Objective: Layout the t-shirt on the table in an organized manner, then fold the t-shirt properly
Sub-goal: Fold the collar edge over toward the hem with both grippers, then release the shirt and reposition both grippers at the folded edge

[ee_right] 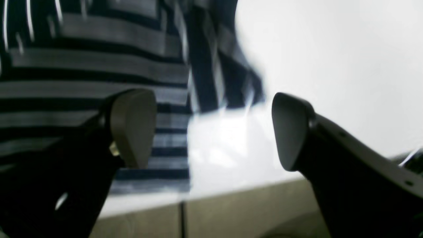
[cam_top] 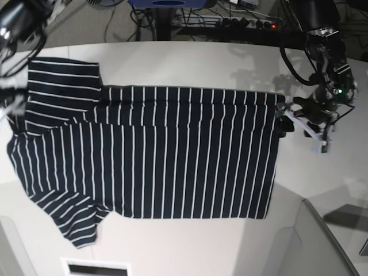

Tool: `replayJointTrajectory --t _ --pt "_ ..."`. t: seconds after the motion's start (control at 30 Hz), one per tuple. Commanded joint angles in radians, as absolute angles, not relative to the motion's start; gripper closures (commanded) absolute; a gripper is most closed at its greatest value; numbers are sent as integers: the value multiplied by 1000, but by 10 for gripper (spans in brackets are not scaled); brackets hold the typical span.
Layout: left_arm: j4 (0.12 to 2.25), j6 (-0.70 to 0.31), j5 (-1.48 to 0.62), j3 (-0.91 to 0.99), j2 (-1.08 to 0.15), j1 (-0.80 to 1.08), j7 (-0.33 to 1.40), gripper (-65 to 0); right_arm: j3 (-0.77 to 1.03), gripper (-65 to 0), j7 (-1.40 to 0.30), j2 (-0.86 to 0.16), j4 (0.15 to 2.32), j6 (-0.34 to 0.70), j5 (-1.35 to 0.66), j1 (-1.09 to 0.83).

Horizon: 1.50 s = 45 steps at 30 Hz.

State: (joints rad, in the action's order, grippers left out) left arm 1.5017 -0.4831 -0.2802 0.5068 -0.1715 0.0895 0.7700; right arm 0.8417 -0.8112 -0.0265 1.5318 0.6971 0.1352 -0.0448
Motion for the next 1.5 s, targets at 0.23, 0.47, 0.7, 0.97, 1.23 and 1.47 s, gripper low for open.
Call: replayJointTrajectory --t 0.23,0.47,0.7,0.97,1.23,1.47 --pt "1623 -499 -294 596 -183 151 751 -587 877 -515 -742 -10 1468 698 125 -111" --pt "1643 -698 -294 710 -182 214 751 -587 877 -515 -700 -8 1374 698 125 -124" --pt "1603 -698 -294 796 -185 214 751 -587 872 -428 -705 4 1334 698 64 -128" --pt "1604 -698 -294 788 -185 214 751 -587 869 -6 -713 4 1369 698 56 -128" --pt "1604 -698 -294 786 -180 214 751 -587 788 -8 -888 4 1583 698 61 -96" --pt "1604 -698 -294 786 -180 214 751 -587 630 -8 -990 -16 1632 698 70 15"
